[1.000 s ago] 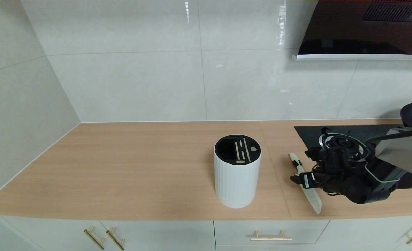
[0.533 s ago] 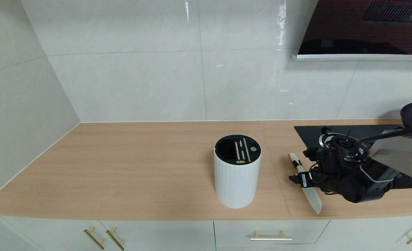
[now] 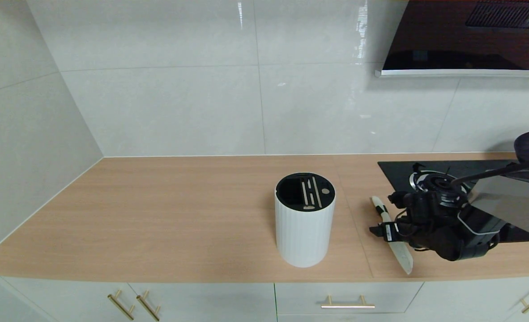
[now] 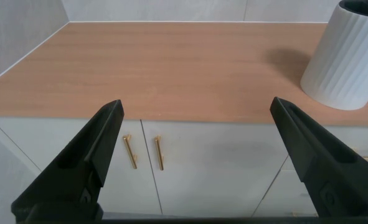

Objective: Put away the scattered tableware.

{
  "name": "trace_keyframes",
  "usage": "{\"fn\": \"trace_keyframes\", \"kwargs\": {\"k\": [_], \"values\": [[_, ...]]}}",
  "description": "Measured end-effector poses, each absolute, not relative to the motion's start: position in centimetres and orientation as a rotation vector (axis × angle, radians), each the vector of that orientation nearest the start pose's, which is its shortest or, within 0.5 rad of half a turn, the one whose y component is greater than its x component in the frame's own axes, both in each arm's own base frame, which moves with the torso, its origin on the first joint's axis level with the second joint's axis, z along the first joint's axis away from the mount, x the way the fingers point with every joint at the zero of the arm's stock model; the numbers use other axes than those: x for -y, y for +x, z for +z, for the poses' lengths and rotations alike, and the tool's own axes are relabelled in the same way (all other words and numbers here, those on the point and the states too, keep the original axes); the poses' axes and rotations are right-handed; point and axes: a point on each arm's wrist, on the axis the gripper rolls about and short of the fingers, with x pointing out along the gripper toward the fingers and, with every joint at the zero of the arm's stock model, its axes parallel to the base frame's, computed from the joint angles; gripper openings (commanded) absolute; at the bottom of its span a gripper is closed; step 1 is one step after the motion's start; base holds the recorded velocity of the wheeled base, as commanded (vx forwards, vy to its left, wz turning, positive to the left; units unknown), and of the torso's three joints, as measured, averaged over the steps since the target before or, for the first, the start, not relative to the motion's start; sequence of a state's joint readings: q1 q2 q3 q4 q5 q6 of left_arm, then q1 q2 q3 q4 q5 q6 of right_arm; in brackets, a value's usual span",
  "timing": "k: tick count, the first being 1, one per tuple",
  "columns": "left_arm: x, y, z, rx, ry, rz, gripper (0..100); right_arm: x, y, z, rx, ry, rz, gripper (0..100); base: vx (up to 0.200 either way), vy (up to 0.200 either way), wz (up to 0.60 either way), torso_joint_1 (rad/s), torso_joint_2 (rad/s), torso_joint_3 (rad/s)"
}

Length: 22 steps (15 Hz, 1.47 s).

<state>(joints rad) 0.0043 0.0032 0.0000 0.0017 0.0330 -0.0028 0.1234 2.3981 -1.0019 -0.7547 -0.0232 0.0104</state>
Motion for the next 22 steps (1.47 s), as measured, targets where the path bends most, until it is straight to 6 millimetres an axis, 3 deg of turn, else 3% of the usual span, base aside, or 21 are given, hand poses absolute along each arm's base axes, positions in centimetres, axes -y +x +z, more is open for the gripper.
{"fn": "trace_keyframes", "kwargs": {"k": [2,3,14,17,20,22], "values": [[-0.1,-2.3,7.5,-0.004,-0.003,0.037,100,-5.0,40.5,-1.8,-0.642,-0.037,0.093,100,0.0,0.0,0.0,0.0,0.0,0.0],[-0.1,-2.3,7.5,-0.004,-0.003,0.037,100,-5.0,40.5,-1.9,-0.642,-0.037,0.093,0,0.0,0.0,0.0,0.0,0.0,0.0],[-0.1,-2.3,7.5,-0.005,-0.004,0.037,100,-5.0,40.7,-2.6,-0.653,-0.048,0.086,0,0.0,0.0,0.0,0.0,0.0,0.0],[-0.1,-2.3,7.5,-0.005,-0.004,0.038,100,-4.9,40.5,-1.9,-0.647,-0.055,0.061,0,0.0,0.0,0.0,0.0,0.0,0.0],[-0.1,-2.3,7.6,-0.003,-0.002,0.035,100,-4.8,39.9,1.8,-0.57,-0.048,0.053,0,0.0,0.0,0.0,0.0,0.0,0.0],[0.0,-2.6,8.6,0.024,-0.005,0.007,100,-4.8,38.9,5.6,-0.49,-0.042,0.055,0,0.0,0.0,0.0,0.0,0.0,0.0]]}}
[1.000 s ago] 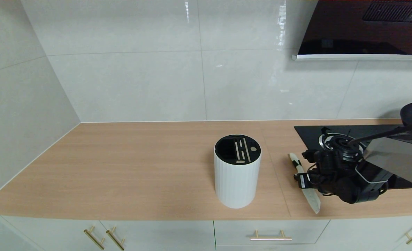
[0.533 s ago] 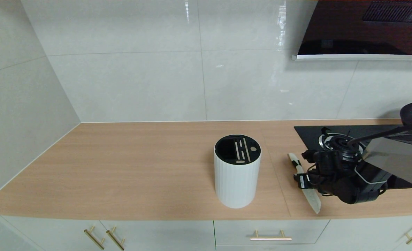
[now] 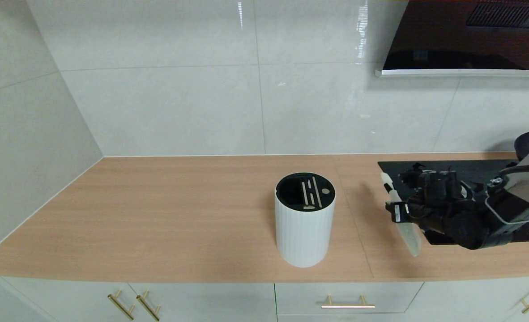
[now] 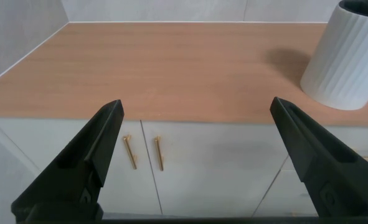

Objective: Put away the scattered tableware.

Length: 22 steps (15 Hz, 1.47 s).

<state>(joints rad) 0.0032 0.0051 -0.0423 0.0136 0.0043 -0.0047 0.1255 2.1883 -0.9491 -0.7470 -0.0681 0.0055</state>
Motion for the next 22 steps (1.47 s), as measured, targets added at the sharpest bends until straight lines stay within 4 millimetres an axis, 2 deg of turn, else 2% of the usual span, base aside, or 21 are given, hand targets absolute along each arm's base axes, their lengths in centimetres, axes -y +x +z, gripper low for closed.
{"fn": "trace_keyframes", "kwargs": {"k": [3,5,7,10,12,15,18,22], "values": [[0.2,-3.1,12.2,0.045,-0.004,-0.101,100,-5.2,36.8,11.9,-0.369,-0.034,0.074,0,0.0,0.0,0.0,0.0,0.0,0.0],[0.4,-2.1,15.7,-0.009,-0.003,-0.21,100,-7.0,34.8,16.2,-0.293,-0.034,0.119,0,0.0,0.0,0.0,0.0,0.0,0.0],[0.7,0.8,19.0,-0.112,-0.011,-0.323,100,-10.0,32.3,19.7,-0.209,-0.036,0.175,0,0.0,0.0,0.0,0.0,0.0,0.0],[1.6,7.6,22.8,-0.216,-0.058,-0.481,100,-13.6,28.4,23.0,-0.122,-0.03,0.254,0,0.0,0.0,0.0,0.0,0.0,0.0],[3.7,12.7,24.1,-0.266,-0.163,-0.625,100,-16.0,25.8,23.6,-0.121,-0.009,0.347,0,0.0,0.0,0.0,0.0,0.0,0.0],[8.3,18.5,24.4,-0.293,-0.326,-0.787,100,-18.8,23.0,23.6,-0.136,0.041,0.435,0,0.0,0.0,0.0,0.0,0.0,0.0],[12.4,23.1,23.2,-0.249,-0.47,-0.889,100,-21.3,21.3,23.1,-0.165,0.075,0.502,0,0.0,0.0,0.0,0.0,0.0,0.0],[16.8,27.0,21.3,-0.29,-0.545,-0.965,100,-23.2,20.6,22.0,-0.204,0.103,0.54,0,0.0,0.0,0.0,0.0,0.0,0.0]]}}
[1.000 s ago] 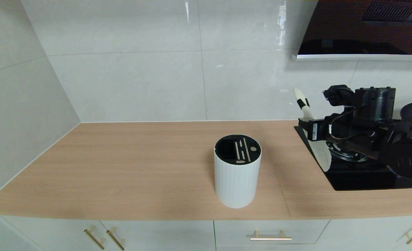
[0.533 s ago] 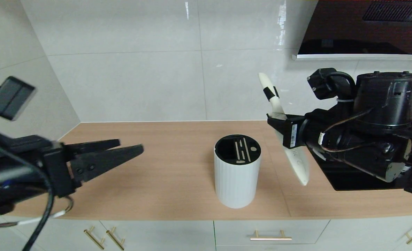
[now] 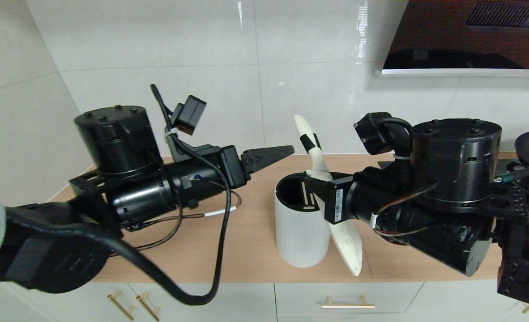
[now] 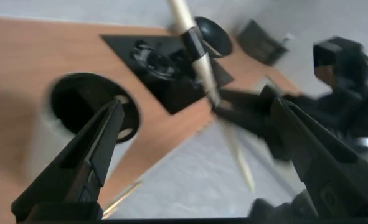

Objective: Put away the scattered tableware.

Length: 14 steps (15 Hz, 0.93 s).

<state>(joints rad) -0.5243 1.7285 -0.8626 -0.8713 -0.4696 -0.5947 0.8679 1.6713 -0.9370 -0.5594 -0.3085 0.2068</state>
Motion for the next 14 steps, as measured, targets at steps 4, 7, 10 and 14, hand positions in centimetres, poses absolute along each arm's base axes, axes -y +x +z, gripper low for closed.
{"fn": "trace_keyframes", "kwargs": {"k": [4,7,10,14], "values": [[19.3,28.3,20.2,-0.323,-0.549,-1.002,100,-24.1,19.8,21.5,-0.22,0.099,0.567,0,0.0,0.0,0.0,0.0,0.0,0.0],[19.9,28.7,20.3,-0.314,-0.549,-1.012,100,-24.8,18.7,21.2,-0.229,0.089,0.602,0,0.0,0.0,0.0,0.0,0.0,0.0],[20.2,29.0,19.9,-0.325,-0.55,-1.006,100,-25.1,18.2,20.9,-0.239,0.079,0.619,0,0.0,0.0,0.0,0.0,0.0,0.0],[20.5,29.0,19.8,-0.331,-0.549,-1.01,100,-25.1,18.1,20.9,-0.24,0.077,0.622,0,0.0,0.0,0.0,0.0,0.0,0.0]]}}
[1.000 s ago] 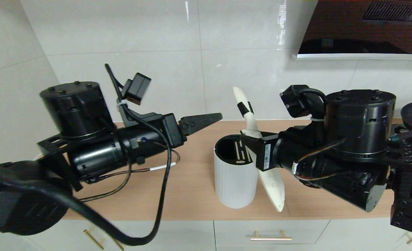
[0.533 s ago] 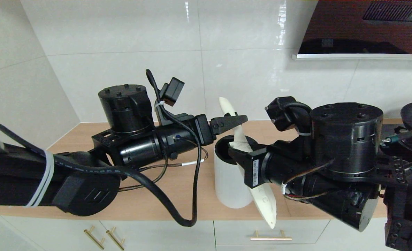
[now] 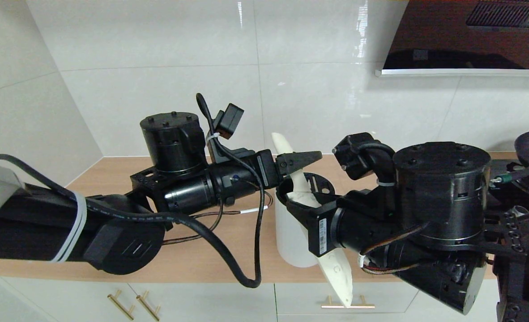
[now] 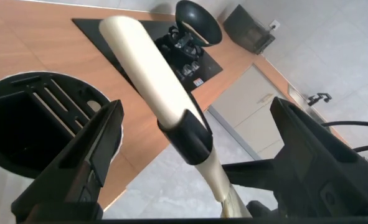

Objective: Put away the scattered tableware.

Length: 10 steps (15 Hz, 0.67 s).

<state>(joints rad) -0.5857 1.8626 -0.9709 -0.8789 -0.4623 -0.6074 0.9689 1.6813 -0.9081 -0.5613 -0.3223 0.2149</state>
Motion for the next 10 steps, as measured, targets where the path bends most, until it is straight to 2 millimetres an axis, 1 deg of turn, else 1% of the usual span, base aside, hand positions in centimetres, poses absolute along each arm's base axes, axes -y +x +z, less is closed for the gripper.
{"fn": "trace_keyframes", "kwargs": {"k": [1,2,10], "values": [[20.47,29.01,19.76,-0.33,-0.549,-1.011,100,-25.14,18.13,20.87,-0.241,0.076,0.622,0,0.0,0.0,0.0,0.0,0.0,0.0],[20.53,28.97,19.75,-0.331,-0.549,-1.012,0,-25.14,18.13,20.83,-0.242,0.076,0.621,0,0.0,0.0,0.0,0.0,0.0,0.0],[20.58,28.9,19.7,-0.332,-0.547,-1.014,0,-25.12,18.18,20.89,-0.24,0.08,0.619,0,0.0,0.0,0.0,0.0,0.0,0.0]]}}
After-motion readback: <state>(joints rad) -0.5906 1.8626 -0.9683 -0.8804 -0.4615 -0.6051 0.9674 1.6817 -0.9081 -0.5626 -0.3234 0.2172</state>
